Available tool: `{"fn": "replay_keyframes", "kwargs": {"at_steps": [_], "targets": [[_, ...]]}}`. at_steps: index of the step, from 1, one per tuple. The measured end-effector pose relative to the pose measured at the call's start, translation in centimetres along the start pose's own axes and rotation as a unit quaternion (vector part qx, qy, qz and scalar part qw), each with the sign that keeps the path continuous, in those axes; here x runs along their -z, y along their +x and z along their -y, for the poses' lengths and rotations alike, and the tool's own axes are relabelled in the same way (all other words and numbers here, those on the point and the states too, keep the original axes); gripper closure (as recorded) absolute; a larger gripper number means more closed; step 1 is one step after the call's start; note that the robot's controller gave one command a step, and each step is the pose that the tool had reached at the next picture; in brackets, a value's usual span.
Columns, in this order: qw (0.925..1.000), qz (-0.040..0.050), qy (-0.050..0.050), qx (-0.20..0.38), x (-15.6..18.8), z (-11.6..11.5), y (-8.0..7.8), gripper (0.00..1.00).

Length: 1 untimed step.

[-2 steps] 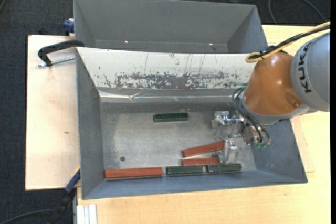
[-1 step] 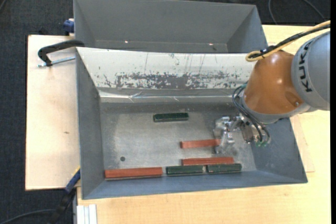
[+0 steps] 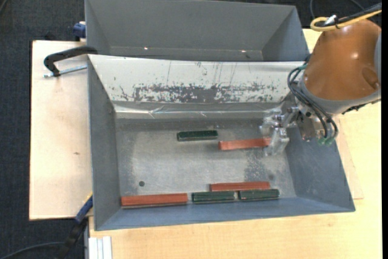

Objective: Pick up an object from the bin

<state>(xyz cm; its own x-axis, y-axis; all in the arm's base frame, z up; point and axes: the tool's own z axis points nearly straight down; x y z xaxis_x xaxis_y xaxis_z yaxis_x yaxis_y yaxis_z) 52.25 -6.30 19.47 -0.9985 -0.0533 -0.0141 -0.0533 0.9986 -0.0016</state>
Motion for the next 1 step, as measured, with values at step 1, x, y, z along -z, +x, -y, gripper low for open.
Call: {"fn": "replay_keyframes", "kwargs": {"at_steps": [1], "targets": [[0.9989,0.0018,0.001,0.046,13.61,2.49,-2.96,1.0]]}}
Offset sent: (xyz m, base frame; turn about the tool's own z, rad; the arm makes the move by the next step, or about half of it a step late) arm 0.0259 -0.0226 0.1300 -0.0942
